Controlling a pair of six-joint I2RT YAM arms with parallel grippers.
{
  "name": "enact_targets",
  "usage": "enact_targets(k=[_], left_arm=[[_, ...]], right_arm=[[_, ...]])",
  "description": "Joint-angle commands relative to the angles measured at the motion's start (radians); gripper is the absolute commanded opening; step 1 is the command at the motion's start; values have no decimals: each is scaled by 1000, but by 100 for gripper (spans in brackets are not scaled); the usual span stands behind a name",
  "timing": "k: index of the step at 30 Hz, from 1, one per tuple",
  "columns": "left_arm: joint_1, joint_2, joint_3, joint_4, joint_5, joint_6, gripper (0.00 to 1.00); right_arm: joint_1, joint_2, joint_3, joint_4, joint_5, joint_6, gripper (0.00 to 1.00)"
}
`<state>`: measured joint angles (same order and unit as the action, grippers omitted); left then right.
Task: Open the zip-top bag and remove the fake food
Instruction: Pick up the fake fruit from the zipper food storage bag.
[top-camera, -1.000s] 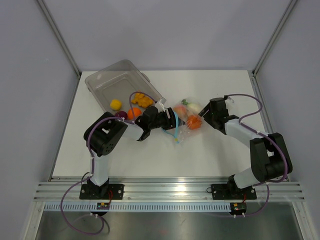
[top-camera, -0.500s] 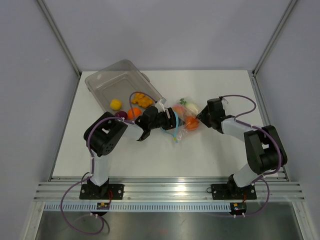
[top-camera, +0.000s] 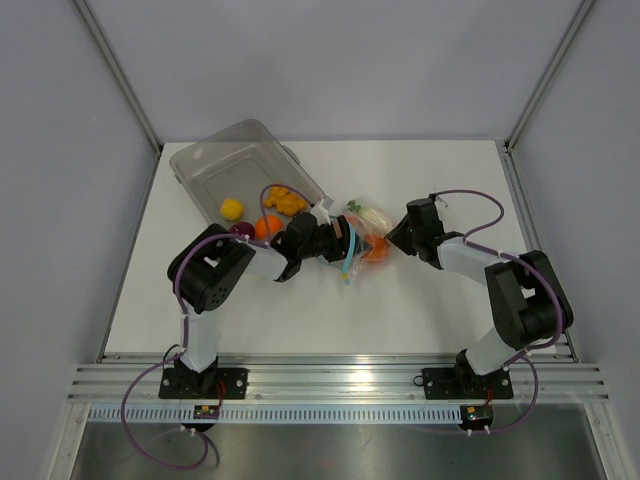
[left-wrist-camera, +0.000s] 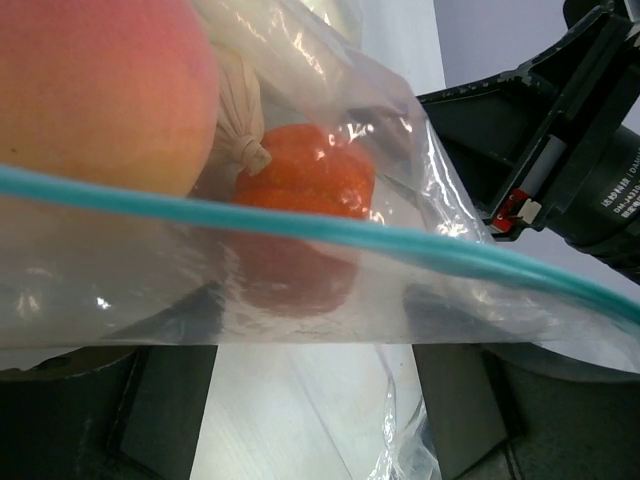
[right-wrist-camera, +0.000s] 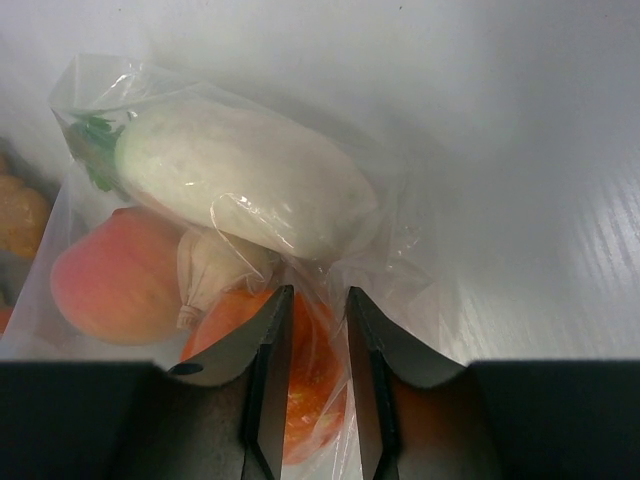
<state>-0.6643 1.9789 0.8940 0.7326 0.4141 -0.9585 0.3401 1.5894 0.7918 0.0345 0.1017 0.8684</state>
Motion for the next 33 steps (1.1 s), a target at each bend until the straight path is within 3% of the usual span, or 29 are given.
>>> enact_targets(k=[1,11,23,28,29,33], left_arm=[[-11,3,45,-10,-21,30,76],[-14,20,79,-76,-32,50,77],[-18,41,117,-170,-61,83,76],[-18,43,120,-167,-52,84,65],[-18,40,118,-165,-49,83,57],[-18,26,111,-154,-41,83,46]], right_arm=[[23,14,10,56,-36,12,34],[46,34,12,74,-60,18,31],[48,35,-3,122,-131,18,20],[48,37,-5,125,-138,14,15],[48,35,-3,120,-131,14,11],[48,34,9,87,-108,12,0]])
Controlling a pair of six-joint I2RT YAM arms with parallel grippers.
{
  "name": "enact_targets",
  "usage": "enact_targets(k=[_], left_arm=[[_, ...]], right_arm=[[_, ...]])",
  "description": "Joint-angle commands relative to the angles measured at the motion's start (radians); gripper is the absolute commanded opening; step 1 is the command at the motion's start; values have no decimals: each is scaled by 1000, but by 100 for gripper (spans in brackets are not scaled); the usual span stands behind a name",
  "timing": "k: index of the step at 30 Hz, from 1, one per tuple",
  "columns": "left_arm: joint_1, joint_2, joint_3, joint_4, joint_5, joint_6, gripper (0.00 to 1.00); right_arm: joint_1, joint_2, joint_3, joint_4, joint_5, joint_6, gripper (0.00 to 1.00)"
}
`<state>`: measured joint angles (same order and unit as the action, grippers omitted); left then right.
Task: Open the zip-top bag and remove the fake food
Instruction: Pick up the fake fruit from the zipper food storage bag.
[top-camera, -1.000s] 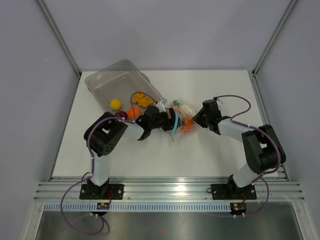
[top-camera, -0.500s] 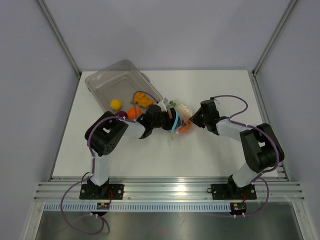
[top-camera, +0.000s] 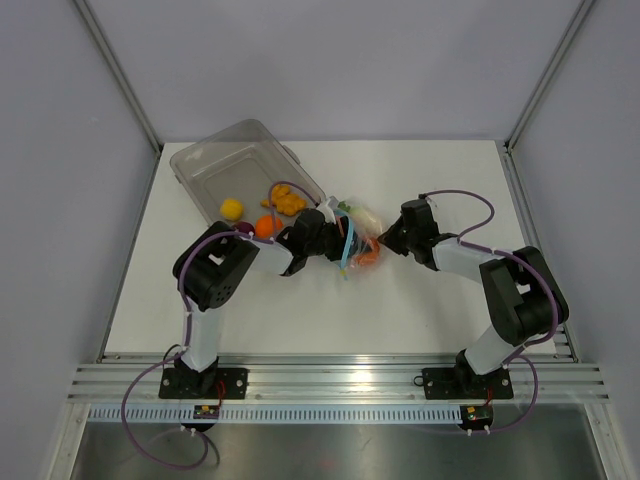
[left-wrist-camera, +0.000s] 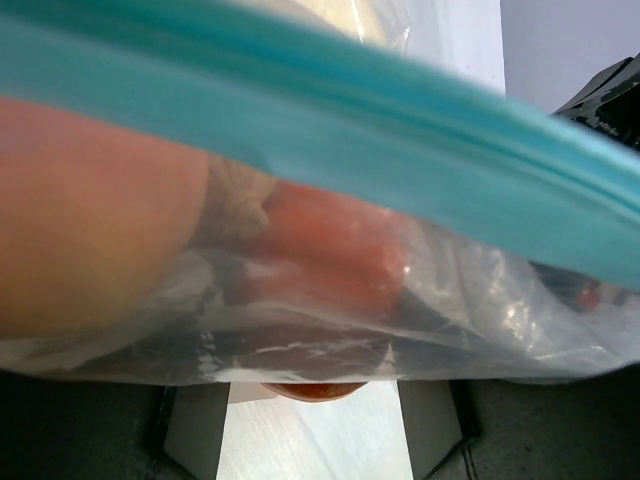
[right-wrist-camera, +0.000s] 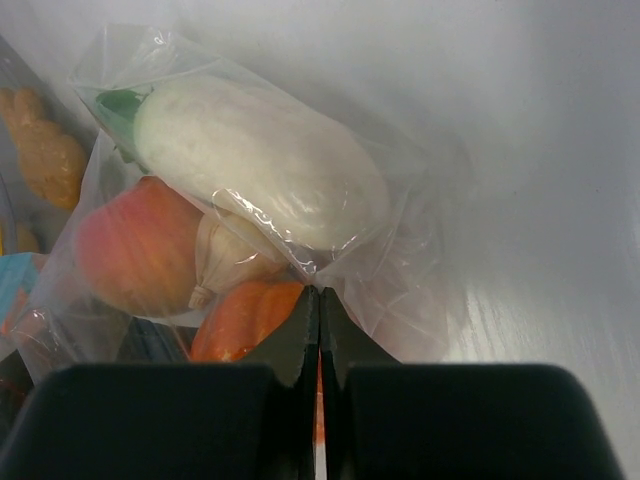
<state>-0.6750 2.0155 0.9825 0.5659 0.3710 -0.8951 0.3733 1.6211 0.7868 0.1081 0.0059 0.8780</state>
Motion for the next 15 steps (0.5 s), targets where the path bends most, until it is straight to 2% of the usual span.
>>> enact_targets(k=[1,10,15], left_arm=[[-9,-11,22,14,5,18,45],[-6,-43,21,14,34,10,41],[-5,-75,30,-49,31,25,41]], right_arm=[[15,5,22,5,-12,3,0],[10,-6,51,-85,135,7,0],[-17,-7,54,-137,181,38,0]])
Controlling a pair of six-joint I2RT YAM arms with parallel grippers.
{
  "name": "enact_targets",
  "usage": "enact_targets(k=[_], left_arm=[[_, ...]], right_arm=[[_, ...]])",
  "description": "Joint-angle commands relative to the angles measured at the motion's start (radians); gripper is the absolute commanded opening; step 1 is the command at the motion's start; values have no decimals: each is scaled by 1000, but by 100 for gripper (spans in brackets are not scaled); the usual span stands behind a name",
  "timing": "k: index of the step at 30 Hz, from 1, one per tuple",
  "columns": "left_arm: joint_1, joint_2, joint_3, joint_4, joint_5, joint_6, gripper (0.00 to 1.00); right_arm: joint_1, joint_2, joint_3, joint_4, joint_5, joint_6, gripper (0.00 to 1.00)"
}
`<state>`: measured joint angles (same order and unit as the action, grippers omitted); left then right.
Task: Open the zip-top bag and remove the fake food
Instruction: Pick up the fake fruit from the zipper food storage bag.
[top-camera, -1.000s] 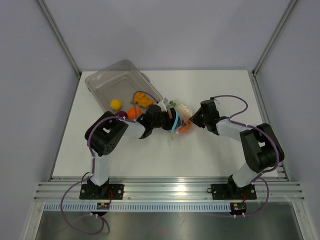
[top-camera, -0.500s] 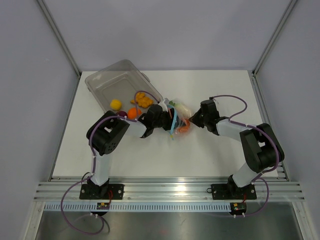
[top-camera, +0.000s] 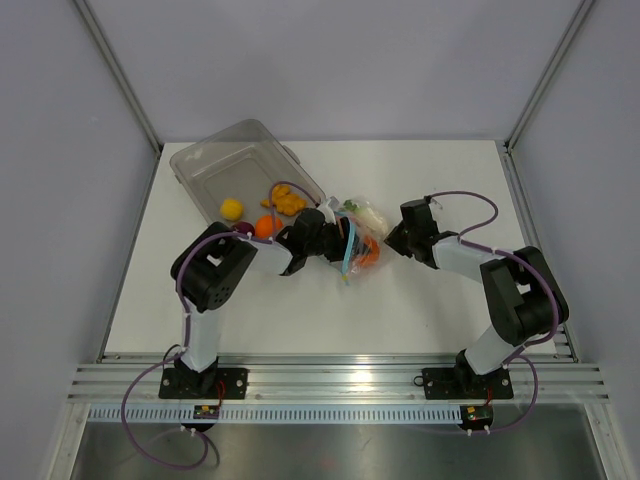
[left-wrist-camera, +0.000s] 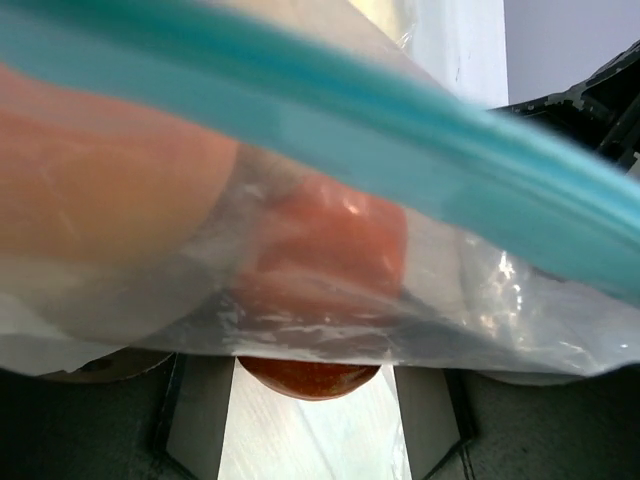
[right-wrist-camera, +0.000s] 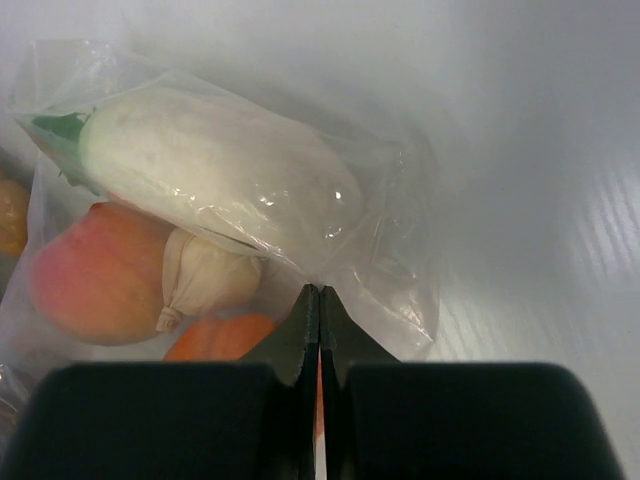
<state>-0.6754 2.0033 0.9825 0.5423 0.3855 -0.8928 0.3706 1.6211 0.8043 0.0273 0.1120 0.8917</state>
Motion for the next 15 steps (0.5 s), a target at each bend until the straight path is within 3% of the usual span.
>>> enact_targets(k=[1,15], left_arm=[[-4,-69,36,-45,15,26,41],[13,-118,87,-219,49,75,42]], right_arm=[[-16,-12,35,-61,80,26,0],[-53,-108,-17,-150,290,150,0]])
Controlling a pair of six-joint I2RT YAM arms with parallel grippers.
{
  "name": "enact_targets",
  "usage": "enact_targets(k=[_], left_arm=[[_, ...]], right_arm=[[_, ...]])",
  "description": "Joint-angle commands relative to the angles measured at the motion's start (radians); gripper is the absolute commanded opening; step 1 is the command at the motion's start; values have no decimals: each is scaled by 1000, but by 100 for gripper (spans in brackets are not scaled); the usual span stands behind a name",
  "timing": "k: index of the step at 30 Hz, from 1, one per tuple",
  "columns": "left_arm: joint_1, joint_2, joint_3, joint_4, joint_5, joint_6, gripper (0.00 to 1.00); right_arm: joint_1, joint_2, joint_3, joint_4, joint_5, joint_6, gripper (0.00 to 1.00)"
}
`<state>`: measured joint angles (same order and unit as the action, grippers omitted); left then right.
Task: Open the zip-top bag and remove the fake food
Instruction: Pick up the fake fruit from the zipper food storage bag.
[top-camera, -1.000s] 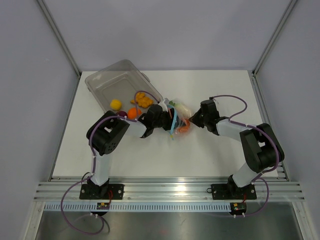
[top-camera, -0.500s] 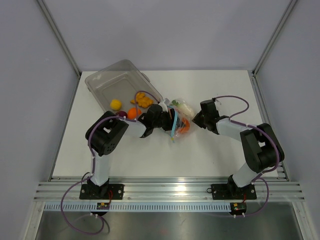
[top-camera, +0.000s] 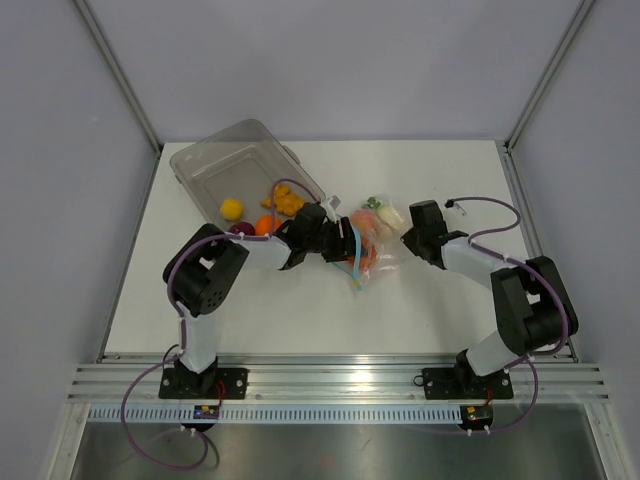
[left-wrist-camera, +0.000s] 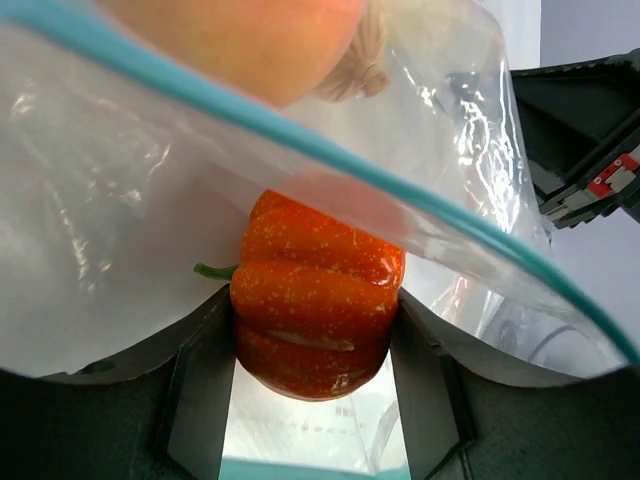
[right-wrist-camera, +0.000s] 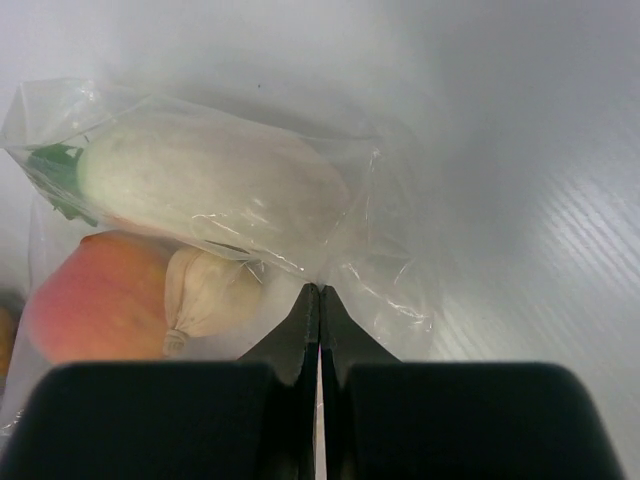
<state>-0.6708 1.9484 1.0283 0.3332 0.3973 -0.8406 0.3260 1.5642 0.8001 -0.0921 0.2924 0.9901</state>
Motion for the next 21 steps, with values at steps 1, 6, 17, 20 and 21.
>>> enact_targets(k=[1,6,17,20,21], left_arm=[[10,-69,38,-11,43,21,41],[30,-112,24,-32,52,38,41],[73,-213,62,-270,-18,133,41],[86,-244,70,-330,-80,169,41],[89,-271,69,-338,-92,176,42]], right_arm=[[-8,-58,-18,-34,122,58,1],[-10,-75,-24,-58,169,88,1],[-12,-93,-29,-75,197,101,2],[-12,-95,-30,-75,197,101,1],[-12,-96,-32,-75,197,101,1]])
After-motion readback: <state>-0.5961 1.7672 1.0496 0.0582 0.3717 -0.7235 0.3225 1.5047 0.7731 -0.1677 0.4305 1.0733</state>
